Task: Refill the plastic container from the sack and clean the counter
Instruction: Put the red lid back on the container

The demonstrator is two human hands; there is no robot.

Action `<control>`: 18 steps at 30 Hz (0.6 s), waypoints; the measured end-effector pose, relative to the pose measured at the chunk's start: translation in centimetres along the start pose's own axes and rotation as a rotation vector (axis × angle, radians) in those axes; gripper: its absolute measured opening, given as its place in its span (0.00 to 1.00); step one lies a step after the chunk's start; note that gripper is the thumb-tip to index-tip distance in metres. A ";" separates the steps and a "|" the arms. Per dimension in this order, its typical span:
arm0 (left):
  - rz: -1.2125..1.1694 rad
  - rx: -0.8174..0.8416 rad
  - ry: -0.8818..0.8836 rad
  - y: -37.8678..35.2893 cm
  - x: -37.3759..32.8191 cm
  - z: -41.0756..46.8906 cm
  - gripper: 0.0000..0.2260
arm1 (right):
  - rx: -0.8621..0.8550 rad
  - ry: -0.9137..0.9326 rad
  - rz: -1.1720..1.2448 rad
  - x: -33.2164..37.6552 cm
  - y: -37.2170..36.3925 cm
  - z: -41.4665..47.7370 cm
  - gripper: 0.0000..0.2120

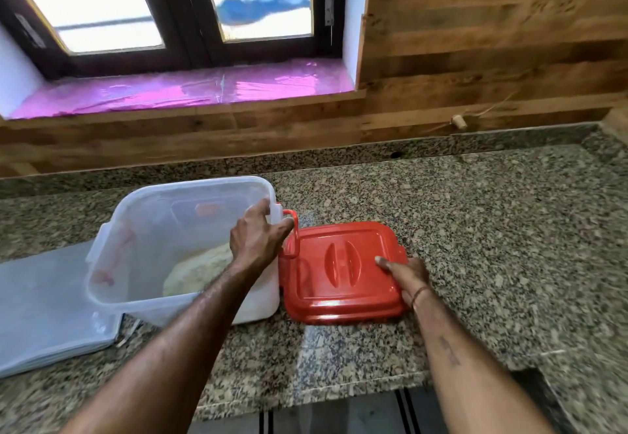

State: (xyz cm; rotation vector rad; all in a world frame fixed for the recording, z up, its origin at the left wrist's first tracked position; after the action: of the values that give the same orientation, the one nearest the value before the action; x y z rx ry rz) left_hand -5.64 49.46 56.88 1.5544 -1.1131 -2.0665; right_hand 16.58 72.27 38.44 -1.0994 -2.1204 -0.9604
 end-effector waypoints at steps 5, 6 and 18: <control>0.009 -0.002 0.001 0.0 -0.1 0.2 0.13 | 0.038 0.050 0.264 1.0 1.9 -1.2 0.27; -0.001 -0.004 -0.004 0.1 -0.2 0.1 0.13 | 0.013 0.064 0.305 1.4 2.6 -1.3 0.25; -0.195 0.070 0.017 0.6 0.7 0.1 0.37 | 0.105 0.004 0.628 5.4 7.9 -4.1 0.32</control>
State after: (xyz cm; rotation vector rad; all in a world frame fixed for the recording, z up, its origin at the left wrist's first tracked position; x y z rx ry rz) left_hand -6.09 48.69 56.87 1.7743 -1.0774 -2.1529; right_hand 21.14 74.61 47.48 -1.5649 -1.6261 -0.5413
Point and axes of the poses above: each hand's wrist, its own z-axis towards the middle knuckle, its own y-axis out of the back of the hand, x = y × z, the point moved 5 cm from there along z, towards the middle knuckle, and after that the axes turned 8 degrees about -x, right-handed, at the moved point
